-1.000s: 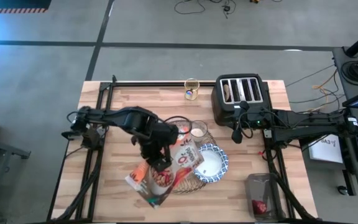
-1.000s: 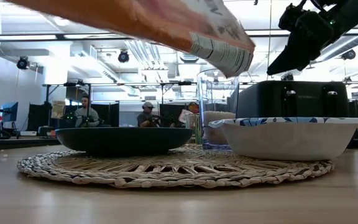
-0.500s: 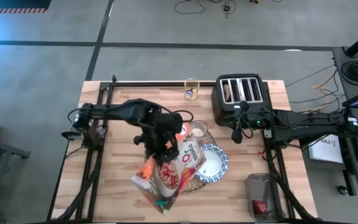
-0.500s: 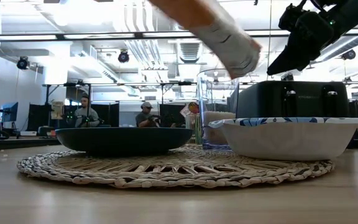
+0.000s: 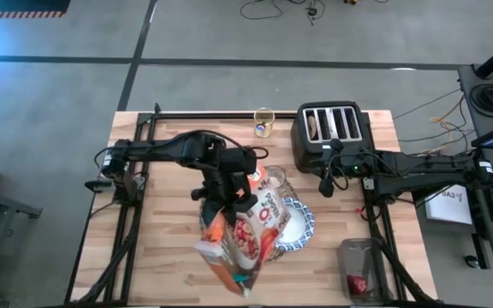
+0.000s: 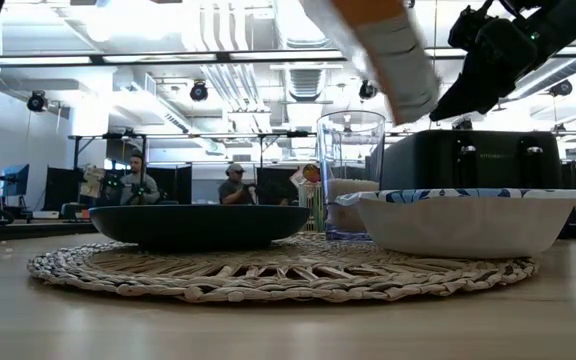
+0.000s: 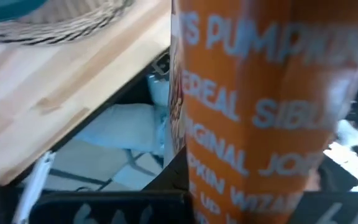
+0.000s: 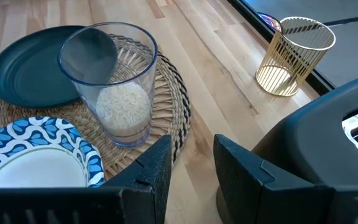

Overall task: Arrange a breakfast setting
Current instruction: Pour the cereal from the orange cereal box into the white patterned bowl

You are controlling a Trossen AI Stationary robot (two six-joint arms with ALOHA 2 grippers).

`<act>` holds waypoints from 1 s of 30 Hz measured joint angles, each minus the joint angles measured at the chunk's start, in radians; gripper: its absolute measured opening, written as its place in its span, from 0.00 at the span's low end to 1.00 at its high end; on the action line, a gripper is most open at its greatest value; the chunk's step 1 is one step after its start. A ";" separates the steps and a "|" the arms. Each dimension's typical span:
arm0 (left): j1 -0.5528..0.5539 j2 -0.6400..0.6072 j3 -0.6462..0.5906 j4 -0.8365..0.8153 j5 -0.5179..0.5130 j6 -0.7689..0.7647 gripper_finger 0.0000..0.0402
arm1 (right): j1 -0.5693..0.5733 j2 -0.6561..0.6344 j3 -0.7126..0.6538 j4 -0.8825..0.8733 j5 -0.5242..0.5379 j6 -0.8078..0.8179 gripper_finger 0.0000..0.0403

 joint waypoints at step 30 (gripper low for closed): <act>0.051 0.000 -0.148 0.270 0.175 -0.386 0.00 | 0.000 0.000 0.000 0.000 0.000 0.000 0.28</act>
